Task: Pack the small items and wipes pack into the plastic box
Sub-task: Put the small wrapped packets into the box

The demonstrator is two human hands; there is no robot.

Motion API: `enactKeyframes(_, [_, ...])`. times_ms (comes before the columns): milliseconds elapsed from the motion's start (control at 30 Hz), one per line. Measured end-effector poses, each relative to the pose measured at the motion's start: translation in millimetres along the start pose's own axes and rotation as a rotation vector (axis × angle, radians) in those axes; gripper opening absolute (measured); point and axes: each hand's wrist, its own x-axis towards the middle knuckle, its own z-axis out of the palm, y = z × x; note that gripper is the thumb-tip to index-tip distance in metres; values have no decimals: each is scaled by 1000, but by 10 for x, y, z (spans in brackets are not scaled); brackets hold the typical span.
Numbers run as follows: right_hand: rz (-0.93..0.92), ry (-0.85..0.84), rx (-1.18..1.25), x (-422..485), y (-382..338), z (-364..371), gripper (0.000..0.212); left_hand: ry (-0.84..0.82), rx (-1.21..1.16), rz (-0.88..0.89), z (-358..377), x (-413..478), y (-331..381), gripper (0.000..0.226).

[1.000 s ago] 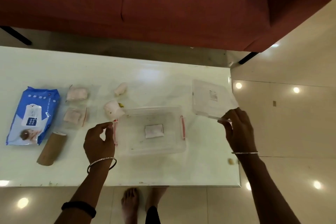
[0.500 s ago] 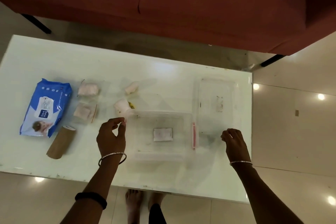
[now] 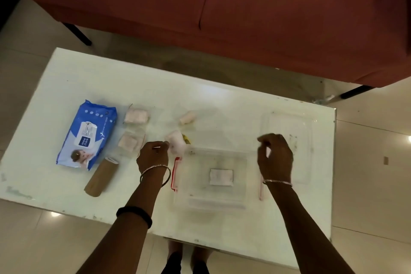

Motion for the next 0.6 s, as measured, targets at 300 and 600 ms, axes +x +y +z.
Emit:
enactKeyframes(300, [372,-479,-50,646,-1123,1103,46,-261,168,-130,254,363,59,63])
enactKeyframes(600, [786,-467,145,763,-1281,1763,64,-278,108,-59,235,598,-21,55])
